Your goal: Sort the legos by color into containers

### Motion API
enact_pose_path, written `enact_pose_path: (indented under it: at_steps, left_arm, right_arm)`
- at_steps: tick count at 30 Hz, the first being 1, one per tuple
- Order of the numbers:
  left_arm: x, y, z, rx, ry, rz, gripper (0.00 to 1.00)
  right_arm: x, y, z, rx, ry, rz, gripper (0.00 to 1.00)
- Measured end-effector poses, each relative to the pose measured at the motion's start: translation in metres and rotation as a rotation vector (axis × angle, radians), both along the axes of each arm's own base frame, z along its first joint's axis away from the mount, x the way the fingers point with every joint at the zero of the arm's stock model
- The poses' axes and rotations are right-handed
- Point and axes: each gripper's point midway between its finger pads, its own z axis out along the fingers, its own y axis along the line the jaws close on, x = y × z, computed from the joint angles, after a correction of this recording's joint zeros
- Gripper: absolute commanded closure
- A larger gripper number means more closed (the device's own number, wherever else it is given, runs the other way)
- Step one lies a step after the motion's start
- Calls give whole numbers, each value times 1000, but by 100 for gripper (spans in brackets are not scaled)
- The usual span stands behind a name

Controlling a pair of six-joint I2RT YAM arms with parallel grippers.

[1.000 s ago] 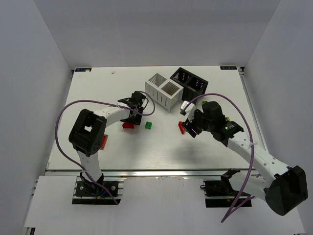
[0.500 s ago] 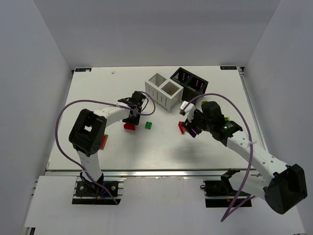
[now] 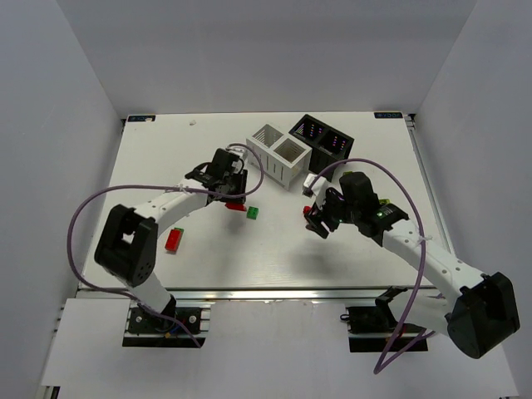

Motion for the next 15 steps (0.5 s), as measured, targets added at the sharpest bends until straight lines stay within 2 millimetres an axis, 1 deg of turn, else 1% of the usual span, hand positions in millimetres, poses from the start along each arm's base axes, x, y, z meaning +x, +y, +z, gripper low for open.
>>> enact_pose_path:
  at_steps: [4, 5, 7, 8, 10, 14, 15]
  left_arm:
    - [-3, -30, 38, -206, -85, -68, 100]
    - [-5, -37, 46, -256, -102, -84, 100]
    - [-7, -49, 63, -346, -134, -108, 100]
    - [-8, -56, 73, -399, -155, -117, 100]
    - [-7, -66, 93, -487, -195, -125, 100]
    - [3, -81, 137, -646, -289, -106, 100]
    - [6, -84, 148, -685, -312, -98, 100]
  right_arm:
    - [-6, 9, -4, 43, 63, 9, 24]
    - [-6, 12, -2, 59, 70, 7, 22]
    - [-4, 18, 5, 104, 75, -7, 12]
    - [-2, 22, 11, 136, 74, -18, 11]
    - [2, 29, 29, 209, 52, -31, 11]
    - [12, 45, 84, 404, -44, -53, 11]
    - [13, 48, 94, 439, -54, -57, 11]
